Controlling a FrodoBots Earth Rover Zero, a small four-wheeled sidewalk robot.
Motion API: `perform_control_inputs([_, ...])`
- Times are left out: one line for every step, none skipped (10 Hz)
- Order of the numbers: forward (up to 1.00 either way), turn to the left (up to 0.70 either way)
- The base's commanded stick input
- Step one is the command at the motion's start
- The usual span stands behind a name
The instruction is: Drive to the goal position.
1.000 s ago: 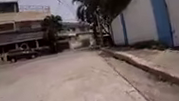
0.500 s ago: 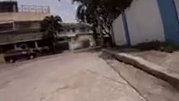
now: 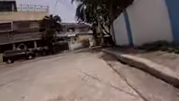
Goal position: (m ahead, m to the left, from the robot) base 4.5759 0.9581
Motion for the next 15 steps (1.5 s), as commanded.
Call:
perform_control_inputs([0.7,0.01])
perform_control_inputs([0.7,0.01])
perform_control_inputs([0.7,0.01])
perform_control_inputs([0.7,0.01])
perform_control_inputs([0.7,0.01])
perform_control_inputs([0.7,0.01])
perform_control_inputs([0.7,0.01])
perform_control_inputs([0.7,0.01])
perform_control_inputs([0.7,0.01])
perform_control_inputs([0.7,0.25])
perform_control_inputs([0.7,0.36])
perform_control_inputs([0.7,0.17])
perform_control_inputs([0.7,0.01])
perform_control_inputs([0.7,0.01])
perform_control_inputs([0.7,0.01])
